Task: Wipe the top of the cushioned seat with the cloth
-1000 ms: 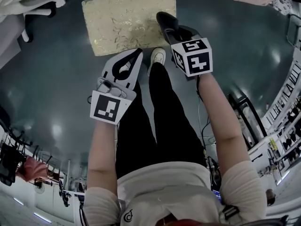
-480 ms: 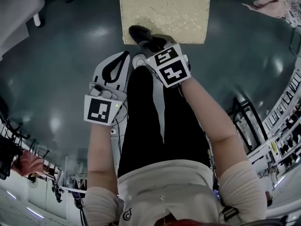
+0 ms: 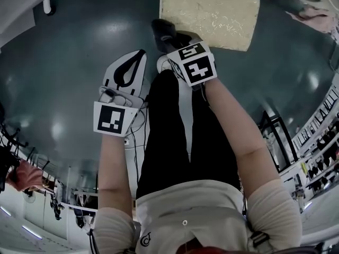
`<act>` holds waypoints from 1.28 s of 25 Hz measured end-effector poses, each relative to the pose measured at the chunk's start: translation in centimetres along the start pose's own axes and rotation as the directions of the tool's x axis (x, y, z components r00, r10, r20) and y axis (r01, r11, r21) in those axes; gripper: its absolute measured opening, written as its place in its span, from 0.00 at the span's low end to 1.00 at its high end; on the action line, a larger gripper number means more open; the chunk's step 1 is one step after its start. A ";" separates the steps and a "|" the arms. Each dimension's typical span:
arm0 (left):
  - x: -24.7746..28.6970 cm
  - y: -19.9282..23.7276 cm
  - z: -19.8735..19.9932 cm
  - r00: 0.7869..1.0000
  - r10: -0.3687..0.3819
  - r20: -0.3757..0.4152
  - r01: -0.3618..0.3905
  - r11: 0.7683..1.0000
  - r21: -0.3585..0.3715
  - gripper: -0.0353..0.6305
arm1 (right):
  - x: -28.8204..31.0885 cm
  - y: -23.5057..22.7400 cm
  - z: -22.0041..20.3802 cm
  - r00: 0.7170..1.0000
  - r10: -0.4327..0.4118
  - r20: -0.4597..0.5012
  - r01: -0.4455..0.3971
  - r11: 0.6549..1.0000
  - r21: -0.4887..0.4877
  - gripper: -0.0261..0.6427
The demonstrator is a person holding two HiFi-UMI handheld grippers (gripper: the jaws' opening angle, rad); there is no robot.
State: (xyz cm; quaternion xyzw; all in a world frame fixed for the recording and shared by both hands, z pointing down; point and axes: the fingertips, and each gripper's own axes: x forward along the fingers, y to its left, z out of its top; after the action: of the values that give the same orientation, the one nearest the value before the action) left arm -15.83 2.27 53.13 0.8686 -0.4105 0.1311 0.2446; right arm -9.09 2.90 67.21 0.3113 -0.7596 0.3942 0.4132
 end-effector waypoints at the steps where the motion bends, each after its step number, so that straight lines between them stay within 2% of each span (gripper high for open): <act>1: -0.1 0.1 -0.3 1.000 0.006 -0.002 -0.006 1.000 -0.006 0.07 | 0.2 -0.3 0.0 1.000 -0.006 -0.002 0.006 1.000 0.001 0.16; 10: 0.6 -1.8 -1.9 0.999 0.018 -0.041 -0.018 1.000 -0.006 0.07 | -0.4 -2.5 -1.1 1.000 0.006 0.013 -0.005 1.000 -0.027 0.17; 18: 3.3 -4.5 -1.3 0.999 0.034 -0.026 -0.035 0.998 -0.043 0.07 | -2.5 -6.6 -3.4 0.999 0.016 0.034 -0.016 1.000 0.000 0.17; 23: 5.4 -6.8 -0.6 0.999 0.037 -0.021 -0.037 0.999 -0.012 0.07 | -4.3 -9.6 -5.0 0.999 -0.006 0.032 0.006 1.000 0.005 0.17; 32: 9.4 -12.3 -0.5 1.000 -0.001 -0.031 0.001 1.000 0.013 0.07 | -7.4 -14.8 -7.6 0.998 -0.037 0.054 0.036 0.999 0.029 0.18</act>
State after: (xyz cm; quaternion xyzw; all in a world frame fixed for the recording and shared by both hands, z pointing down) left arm -0.42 3.11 53.69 0.8681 -0.4055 0.1473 0.2455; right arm 9.12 3.12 68.42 0.3415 -0.7593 0.3883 0.3950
